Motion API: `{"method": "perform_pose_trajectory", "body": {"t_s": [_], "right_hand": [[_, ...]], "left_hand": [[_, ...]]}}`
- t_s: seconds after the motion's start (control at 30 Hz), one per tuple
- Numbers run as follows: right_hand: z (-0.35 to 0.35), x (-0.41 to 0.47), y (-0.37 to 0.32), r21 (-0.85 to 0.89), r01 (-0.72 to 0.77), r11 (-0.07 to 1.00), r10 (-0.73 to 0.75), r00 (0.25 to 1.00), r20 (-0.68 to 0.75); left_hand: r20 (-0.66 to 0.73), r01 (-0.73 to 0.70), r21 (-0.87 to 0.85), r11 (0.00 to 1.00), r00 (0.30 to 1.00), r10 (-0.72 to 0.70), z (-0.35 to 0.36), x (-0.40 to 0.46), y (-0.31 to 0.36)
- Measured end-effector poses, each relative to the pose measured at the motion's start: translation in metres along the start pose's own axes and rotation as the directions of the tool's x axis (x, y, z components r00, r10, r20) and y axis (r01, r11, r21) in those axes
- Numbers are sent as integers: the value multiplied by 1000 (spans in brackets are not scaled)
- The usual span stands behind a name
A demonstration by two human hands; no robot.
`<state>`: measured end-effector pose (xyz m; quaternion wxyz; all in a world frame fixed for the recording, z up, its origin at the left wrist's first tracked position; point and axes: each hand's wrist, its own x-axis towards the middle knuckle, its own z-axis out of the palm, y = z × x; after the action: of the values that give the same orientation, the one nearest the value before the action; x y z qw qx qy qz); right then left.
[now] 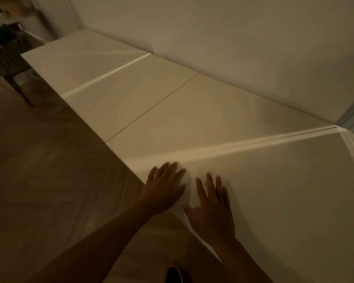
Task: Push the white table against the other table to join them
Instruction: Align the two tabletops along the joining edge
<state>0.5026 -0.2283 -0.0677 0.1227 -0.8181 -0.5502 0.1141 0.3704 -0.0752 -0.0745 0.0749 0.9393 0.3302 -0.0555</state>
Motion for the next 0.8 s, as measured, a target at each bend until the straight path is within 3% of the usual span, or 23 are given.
{"method": "perform_pose_trajectory", "body": {"t_s": [0.1, 0.27, 0.33, 0.4, 0.5, 0.63, 0.8], "right_hand": [[16, 13, -41, -14, 61, 998, -61, 998, 35], [33, 45, -107, -67, 134, 989, -128, 989, 78], [40, 64, -133, -80, 122, 989, -116, 991, 73], [48, 85, -160, -97, 91, 991, -85, 995, 58], [67, 121, -198, -145, 72, 987, -65, 997, 52], [83, 174, -229, -181, 16, 983, -14, 1000, 10], [94, 206, -235, -241, -76, 967, 71, 997, -30]], "left_hand": [[-10, 20, -3, 1000, 1000, -20, -1, -12, -50], [-64, -118, -113, 986, 992, 112, -14, -20, -137], [0, -238, -26, 971, 971, 238, -20, -18, -175], [43, -273, 55, 960, 962, 271, -21, -13, -204], [-31, -197, 70, 978, 979, 199, -14, 2, -227], [-206, -237, 164, 958, 941, 268, -8, 35, -246], [-234, -314, 174, 933, 908, 349, -10, 61, -268]]}}
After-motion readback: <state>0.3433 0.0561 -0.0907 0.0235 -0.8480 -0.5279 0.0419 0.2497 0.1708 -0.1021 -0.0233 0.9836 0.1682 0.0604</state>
